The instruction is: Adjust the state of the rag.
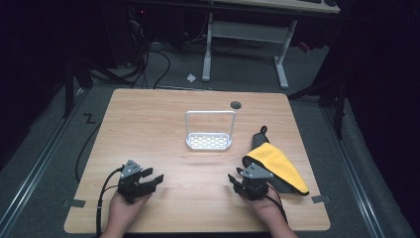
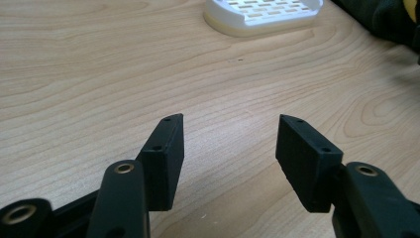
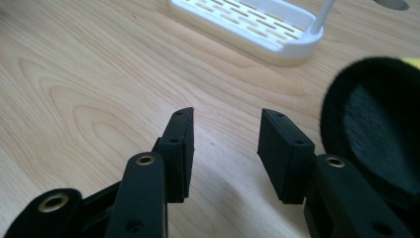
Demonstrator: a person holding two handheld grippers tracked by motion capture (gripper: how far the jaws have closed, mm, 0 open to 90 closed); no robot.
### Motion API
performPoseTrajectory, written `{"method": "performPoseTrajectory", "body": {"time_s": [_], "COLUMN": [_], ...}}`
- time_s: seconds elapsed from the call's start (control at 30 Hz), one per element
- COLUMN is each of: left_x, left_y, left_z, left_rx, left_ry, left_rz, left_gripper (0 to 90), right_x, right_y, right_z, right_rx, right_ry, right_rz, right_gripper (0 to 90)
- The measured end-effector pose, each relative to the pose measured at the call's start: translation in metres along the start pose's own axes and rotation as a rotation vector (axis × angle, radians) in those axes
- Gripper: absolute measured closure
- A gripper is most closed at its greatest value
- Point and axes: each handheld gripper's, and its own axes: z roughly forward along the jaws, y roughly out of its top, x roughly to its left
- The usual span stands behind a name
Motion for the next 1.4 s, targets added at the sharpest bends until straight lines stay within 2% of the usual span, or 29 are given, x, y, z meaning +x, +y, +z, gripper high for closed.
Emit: {"method": "performPoseTrajectory", "body": {"time_s": [0.07,0.17,0.23,0.5,0.53,0.57,0.6,0.63,0.67,0.7,0.73,0.8,0.83,0.87,0.93,0.97,1.0,1.07,1.17,1.23,1.33,1.4], "left_x": [0.0,0.0,-0.003,-0.01,-0.011,-0.011,-0.011,-0.011,-0.011,-0.011,-0.011,-0.01,-0.01,-0.01,-0.009,-0.009,-0.009,-0.01,-0.01,-0.011,-0.012,-0.014], "left_y": [-0.001,-0.002,-0.002,-0.004,-0.005,-0.005,-0.004,-0.004,-0.004,-0.004,-0.004,-0.003,-0.003,-0.003,-0.003,-0.003,-0.003,-0.003,-0.003,-0.003,-0.003,-0.002], "left_z": [0.004,0.007,0.008,0.014,0.014,0.014,0.014,0.014,0.012,0.012,0.012,0.01,0.01,0.011,0.011,0.012,0.013,0.012,0.012,0.011,0.01,0.01], "left_rx": [0.018,0.025,0.029,0.048,0.046,0.046,0.044,0.044,0.039,0.036,0.036,0.022,0.022,0.025,0.032,0.034,0.037,0.036,0.034,0.034,0.03,0.03], "left_ry": [0.011,0.006,0.012,0.006,0.004,0.004,0.005,0.005,0.006,0.007,0.007,0.004,0.004,0.0,-0.001,0.0,-0.002,-0.003,-0.004,-0.005,-0.01,-0.013], "left_rz": [0.013,-0.001,0.016,0.027,0.031,0.031,0.032,0.032,0.034,0.034,0.034,0.024,0.024,0.022,0.022,0.023,0.021,0.023,0.023,0.024,0.025,0.028], "left_gripper": [44.7,44.8,44.7,45.0,45.2,45.6,46.4,46.9,47.3,47.6,48.1,48.8,48.9,48.9,48.5,48.5,48.2,48.1,48.1,47.9,47.8,47.7], "right_x": [-0.002,-0.008,-0.013,-0.021,-0.025,-0.025,-0.033,-0.033,-0.045,-0.052,-0.058,-0.078,-0.078,-0.096,-0.112,-0.112,-0.122,-0.126,-0.125,-0.122,-0.119,-0.111], "right_y": [-0.002,-0.004,-0.006,-0.003,0.001,0.001,0.004,0.004,0.007,0.008,0.008,0.005,0.005,-0.001,-0.01,-0.01,-0.02,-0.028,-0.031,-0.034,-0.034,-0.033], "right_z": [-0.001,-0.004,-0.005,-0.017,-0.024,-0.024,-0.034,-0.034,-0.045,-0.051,-0.055,-0.065,-0.065,-0.069,-0.066,-0.066,-0.057,-0.048,-0.041,-0.033,-0.032,-0.03], "right_rx": [0.001,-0.001,-0.001,-0.041,-0.057,-0.057,-0.068,-0.068,-0.078,-0.087,-0.091,-0.092,-0.092,-0.068,-0.013,-0.013,0.037,0.076,0.105,0.125,0.121,0.12], "right_ry": [-0.001,0.0,0.006,-0.004,-0.023,-0.023,-0.063,-0.063,-0.097,-0.129,-0.153,-0.226,-0.226,-0.284,-0.303,-0.303,-0.307,-0.303,-0.295,-0.291,-0.276,-0.25], "right_rz": [-0.001,0.017,0.039,0.05,0.031,0.031,0.024,0.024,0.037,0.04,0.048,0.076,0.076,0.098,0.143,0.143,0.179,0.188,0.187,0.17,0.166,0.143], "right_gripper": [58.1,57.1,56.0,54.6,60.1,60.1,76.8,76.8,87.3,90.0,90.0,90.0,90.0,90.0,90.0,90.0,89.8,89.7,89.8,90.0,90.0,90.0]}}
